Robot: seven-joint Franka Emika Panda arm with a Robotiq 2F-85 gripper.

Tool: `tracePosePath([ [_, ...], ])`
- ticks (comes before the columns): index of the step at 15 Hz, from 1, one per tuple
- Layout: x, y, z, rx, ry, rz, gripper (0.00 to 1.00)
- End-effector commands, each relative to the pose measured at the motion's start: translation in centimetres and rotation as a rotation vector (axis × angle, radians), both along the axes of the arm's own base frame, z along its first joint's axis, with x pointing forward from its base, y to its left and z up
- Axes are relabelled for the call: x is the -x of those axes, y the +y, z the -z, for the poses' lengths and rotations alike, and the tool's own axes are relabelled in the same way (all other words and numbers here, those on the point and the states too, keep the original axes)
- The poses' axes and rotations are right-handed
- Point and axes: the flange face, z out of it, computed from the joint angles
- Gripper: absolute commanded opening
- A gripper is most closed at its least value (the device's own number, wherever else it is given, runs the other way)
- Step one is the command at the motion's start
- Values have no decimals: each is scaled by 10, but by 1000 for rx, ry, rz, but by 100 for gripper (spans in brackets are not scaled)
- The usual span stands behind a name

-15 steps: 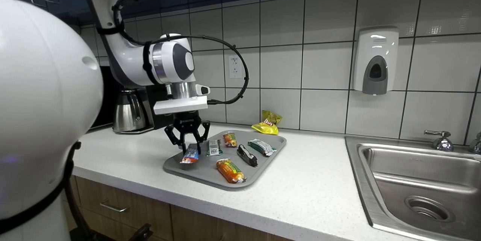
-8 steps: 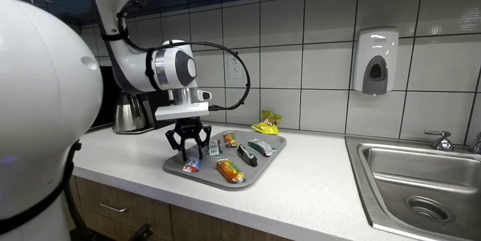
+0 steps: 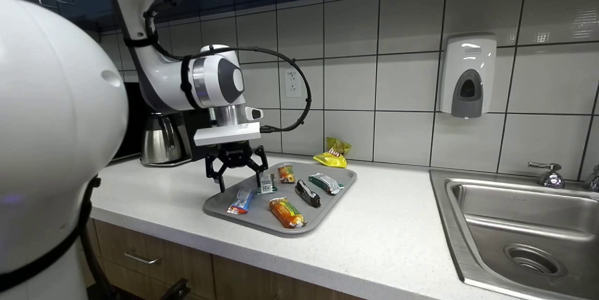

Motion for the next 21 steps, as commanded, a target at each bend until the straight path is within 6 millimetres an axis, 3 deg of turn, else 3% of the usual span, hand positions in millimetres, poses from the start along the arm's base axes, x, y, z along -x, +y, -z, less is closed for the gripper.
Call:
tracePosePath([
  [1,5,4,-26,26,-55,3,100],
  [12,16,-5,-67,45,-141,93,100],
  [21,55,-31,-76,44,-144,149,100],
])
